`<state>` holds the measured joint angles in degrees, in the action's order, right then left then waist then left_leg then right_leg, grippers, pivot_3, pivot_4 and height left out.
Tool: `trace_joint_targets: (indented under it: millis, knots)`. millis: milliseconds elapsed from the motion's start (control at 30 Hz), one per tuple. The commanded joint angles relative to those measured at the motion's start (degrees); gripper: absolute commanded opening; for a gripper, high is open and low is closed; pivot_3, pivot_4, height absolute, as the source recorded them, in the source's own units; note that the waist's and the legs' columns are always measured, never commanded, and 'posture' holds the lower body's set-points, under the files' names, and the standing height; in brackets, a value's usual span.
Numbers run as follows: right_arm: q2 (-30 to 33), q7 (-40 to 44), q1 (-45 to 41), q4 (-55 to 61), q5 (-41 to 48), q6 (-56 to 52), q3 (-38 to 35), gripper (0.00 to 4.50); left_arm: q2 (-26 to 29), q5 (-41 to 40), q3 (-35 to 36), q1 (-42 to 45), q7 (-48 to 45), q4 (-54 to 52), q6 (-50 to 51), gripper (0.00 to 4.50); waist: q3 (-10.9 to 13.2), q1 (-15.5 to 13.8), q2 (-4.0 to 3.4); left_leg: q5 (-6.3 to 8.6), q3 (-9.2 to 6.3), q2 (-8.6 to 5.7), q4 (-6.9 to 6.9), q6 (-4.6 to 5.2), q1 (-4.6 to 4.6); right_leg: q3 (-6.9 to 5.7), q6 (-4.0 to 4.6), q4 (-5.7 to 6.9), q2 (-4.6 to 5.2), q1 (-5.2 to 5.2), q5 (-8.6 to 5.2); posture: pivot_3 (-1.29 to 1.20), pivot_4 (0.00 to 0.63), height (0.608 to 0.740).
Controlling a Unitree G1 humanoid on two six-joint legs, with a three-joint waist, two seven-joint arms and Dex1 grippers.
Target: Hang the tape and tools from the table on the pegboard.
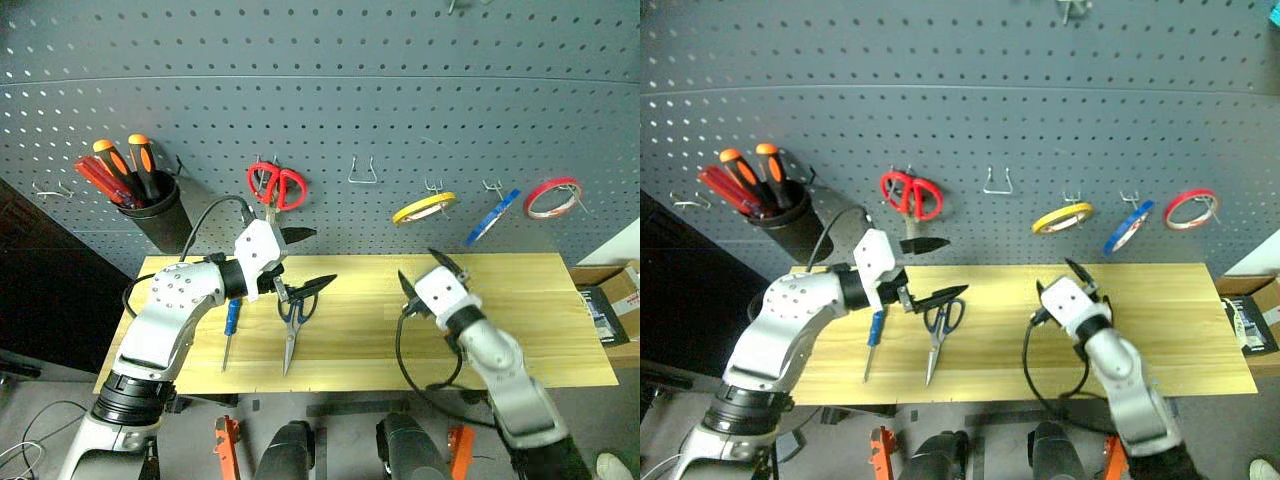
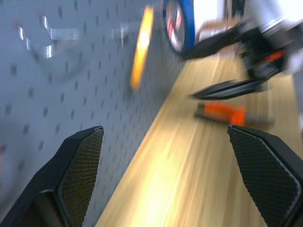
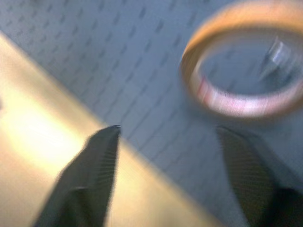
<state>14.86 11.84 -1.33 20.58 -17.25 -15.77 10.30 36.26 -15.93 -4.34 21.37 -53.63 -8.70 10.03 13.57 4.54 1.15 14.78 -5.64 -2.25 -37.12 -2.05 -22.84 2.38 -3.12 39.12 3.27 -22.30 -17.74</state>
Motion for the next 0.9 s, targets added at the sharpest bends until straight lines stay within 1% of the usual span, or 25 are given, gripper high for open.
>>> trace_joint_targets:
  millis: [33, 100, 167, 267, 433, 600, 767, 900]
  knots:
    - [-6.6, -3.6, 0.7, 4.8, 1.7, -16.0, -5.4, 4.49, 1.9, 2.2, -0.4, -0.7, -2.9, 1.1, -5.1, 4.45, 0.0, 0.2, 0.02, 0.0, 0.0, 0.0, -0.01, 0.01, 0.02, 0.03, 0.03, 0.02, -0.01, 0.0, 0.05, -0.07, 0.198, 0.74]
    - [-9.4, -4.5, -1.1, 3.0, 2.3, -24.3, -8.6, 4.49, 1.9, 2.5, -0.6, -1.0, -3.6, 1.7, -6.1, 4.45, 0.0, 0.1, 0.02, -0.01, -0.05, 0.02, 0.01, 0.03, 0.07, 0.01, 0.09, 0.03, -0.04, 0.01, 0.16, -0.07, 0.199, 0.74]
    - [-10.7, -5.1, -4.0, 0.0, 3.1, -31.0, -11.5, 4.49, 1.7, 2.6, -0.9, -1.1, -4.1, 1.9, -6.3, 4.45, 0.0, 0.1, 0.02, -0.01, -0.12, 0.02, 0.01, 0.05, 0.07, -0.05, 0.12, 0.08, -0.05, 0.01, 0.21, -0.07, 0.199, 0.74]
    - [-9.8, -4.9, -8.3, -7.0, 5.1, -35.5, -14.9, 4.49, 1.3, 3.0, -1.5, -1.3, -4.4, 1.8, -6.6, 4.45, 0.0, 0.1, 0.02, -0.06, -0.12, 0.02, 0.01, 0.07, 0.1, -0.05, 0.12, 0.17, -0.06, 0.0, 0.26, -0.07, 0.198, 0.74]
    - [-7.0, -4.3, -13.8, -20.3, 8.4, -36.8, -18.9, 4.49, 1.5, 3.1, -2.0, -2.2, -4.7, 0.7, -6.8, 4.45, -0.1, 0.2, 0.03, -0.07, -0.04, 0.01, 0.04, 0.09, 0.14, -0.01, 0.12, 0.31, -0.06, -0.03, 0.26, -0.05, 0.193, 0.74]
    - [-5.9, -3.9, -17.4, -29.6, 12.0, -36.1, -20.7, 4.49, 1.4, 3.1, -2.0, -3.1, -4.2, -0.2, -6.3, 4.45, -0.1, 0.5, 0.04, -0.08, 0.05, 0.04, 0.03, 0.11, 0.15, 0.05, 0.12, 0.32, -0.08, -0.05, 0.26, -0.05, 0.195, 0.74]
    - [-3.9, -2.3, -21.1, -36.8, 14.1, -33.8, -19.9, 4.49, 1.2, 3.2, -2.1, -3.2, -3.9, -0.5, -6.0, 4.45, -0.1, 0.4, 0.1, -0.1, 0.08, 0.04, 0.0, 0.13, 0.27, 0.07, 0.12, 0.44, -0.08, 0.02, 0.26, -0.05, 0.195, 0.74]
    - [-2.1, -1.2, -24.3, -43.3, 15.7, -34.5, -20.2, 4.49, 0.9, 3.4, -2.2, -3.1, -3.8, -0.4, -6.2, 4.45, -0.3, 0.5, 0.29, -0.11, 0.11, 0.04, -0.05, 0.14, 0.33, 0.08, 0.12, 0.52, -0.08, 0.05, 0.26, -0.04, 0.193, 0.74]
